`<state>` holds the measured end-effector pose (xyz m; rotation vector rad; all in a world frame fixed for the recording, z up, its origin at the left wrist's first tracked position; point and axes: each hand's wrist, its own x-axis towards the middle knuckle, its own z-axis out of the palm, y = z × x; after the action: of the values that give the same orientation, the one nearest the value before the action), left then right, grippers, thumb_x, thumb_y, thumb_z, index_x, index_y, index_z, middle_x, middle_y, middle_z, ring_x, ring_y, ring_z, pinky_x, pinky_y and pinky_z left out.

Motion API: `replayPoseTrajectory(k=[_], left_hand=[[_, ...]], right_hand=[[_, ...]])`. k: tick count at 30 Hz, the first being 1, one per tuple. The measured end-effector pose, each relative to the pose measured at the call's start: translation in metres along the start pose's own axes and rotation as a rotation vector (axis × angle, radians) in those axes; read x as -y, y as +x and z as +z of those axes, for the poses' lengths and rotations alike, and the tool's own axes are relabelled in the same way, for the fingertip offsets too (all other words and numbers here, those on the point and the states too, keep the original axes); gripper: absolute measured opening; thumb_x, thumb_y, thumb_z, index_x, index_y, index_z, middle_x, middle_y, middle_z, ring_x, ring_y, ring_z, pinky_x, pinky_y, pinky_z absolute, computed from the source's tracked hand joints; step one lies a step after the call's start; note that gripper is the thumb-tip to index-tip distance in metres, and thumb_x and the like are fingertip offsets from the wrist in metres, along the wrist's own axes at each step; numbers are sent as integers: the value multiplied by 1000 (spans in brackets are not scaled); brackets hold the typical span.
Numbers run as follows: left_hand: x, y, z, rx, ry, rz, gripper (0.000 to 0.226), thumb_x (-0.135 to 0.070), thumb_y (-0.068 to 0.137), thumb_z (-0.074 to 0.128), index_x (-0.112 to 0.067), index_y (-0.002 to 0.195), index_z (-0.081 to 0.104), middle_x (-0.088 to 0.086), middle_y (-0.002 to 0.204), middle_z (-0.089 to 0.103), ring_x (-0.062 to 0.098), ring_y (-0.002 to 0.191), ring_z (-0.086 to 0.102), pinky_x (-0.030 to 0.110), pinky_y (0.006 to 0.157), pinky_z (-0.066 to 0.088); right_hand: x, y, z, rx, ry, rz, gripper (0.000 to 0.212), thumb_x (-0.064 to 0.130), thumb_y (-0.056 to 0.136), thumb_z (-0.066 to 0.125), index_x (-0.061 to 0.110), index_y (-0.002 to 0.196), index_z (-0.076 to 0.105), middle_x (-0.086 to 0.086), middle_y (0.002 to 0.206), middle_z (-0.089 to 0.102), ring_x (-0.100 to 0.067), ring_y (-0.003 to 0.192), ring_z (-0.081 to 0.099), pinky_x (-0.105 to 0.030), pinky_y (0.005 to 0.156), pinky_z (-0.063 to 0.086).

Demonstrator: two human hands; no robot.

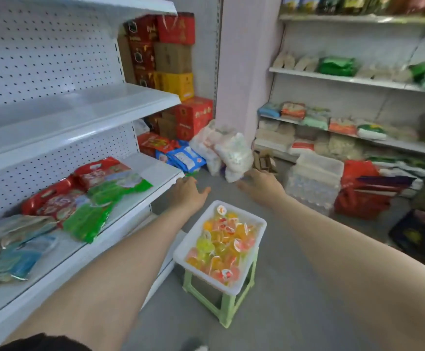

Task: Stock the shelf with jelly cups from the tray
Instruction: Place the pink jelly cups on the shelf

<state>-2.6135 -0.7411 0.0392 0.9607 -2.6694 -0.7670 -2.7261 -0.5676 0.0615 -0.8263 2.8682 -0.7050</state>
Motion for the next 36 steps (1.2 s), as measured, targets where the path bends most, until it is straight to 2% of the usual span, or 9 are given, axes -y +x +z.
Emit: replayPoseTrajectory(k=[4,10,15,18,21,25,31,33,36], left_hand=[[10,44,63,135,18,14,54,-53,92,56,-15,131,53,11,136,49,30,125,47,39,99,43],[57,99,157,362,38,-22,57,-56,88,60,-16,129,56,10,132,55,31,121,51,42,96,47],[108,119,226,645,76,-99,56,-51,87,63,-16,131,55,7,127,56,26,108,59,32,77,48],[139,123,264,779,105,-135,54,-47,86,66,-16,129,56,8,130,57,26,112,59,32,86,49],[164,123,297,871,106,-165,54,-45,85,68,-17,129,57,5,132,58,24,112,59,32,87,50],[187,126,333,959,114,-148,61,-50,85,68,-17,134,55,3,138,55,22,123,54,33,97,47],[203,126,363,1004,147,-143,61,-70,73,64,-32,120,63,-6,118,66,21,113,58,36,88,53],[208,124,369,1014,161,-152,66,-76,65,63,-40,120,60,-6,118,64,23,119,54,39,90,53],[211,124,374,1016,196,-156,67,-75,64,65,-41,121,59,-2,121,62,25,121,50,41,93,51]], right_hand=[[-39,36,47,126,-36,101,56,56,92,52,20,135,53,-6,135,53,-30,128,47,-39,100,42],[-87,76,135,302,27,284,55,56,92,55,19,132,56,-5,132,59,-25,121,54,-33,94,44],[-118,85,216,521,113,447,51,52,92,58,20,132,57,-5,127,62,-24,118,56,-32,97,43],[-135,79,263,630,189,551,49,51,91,61,21,130,59,-5,126,61,-23,116,57,-30,95,43],[-150,75,302,706,218,623,48,50,90,63,23,129,60,-5,127,61,-23,116,57,-30,95,44],[-165,72,340,765,250,692,49,47,88,66,25,131,58,-6,130,59,-22,118,56,-25,93,40],[-174,70,369,782,232,670,60,40,86,72,28,140,51,-6,132,58,-22,119,55,-27,95,40],[-176,71,375,781,224,647,62,39,83,75,28,140,51,-7,130,58,-23,116,56,-26,92,39],[-179,74,379,783,210,628,66,38,80,78,27,140,51,-9,127,57,-23,112,56,-28,93,41]])
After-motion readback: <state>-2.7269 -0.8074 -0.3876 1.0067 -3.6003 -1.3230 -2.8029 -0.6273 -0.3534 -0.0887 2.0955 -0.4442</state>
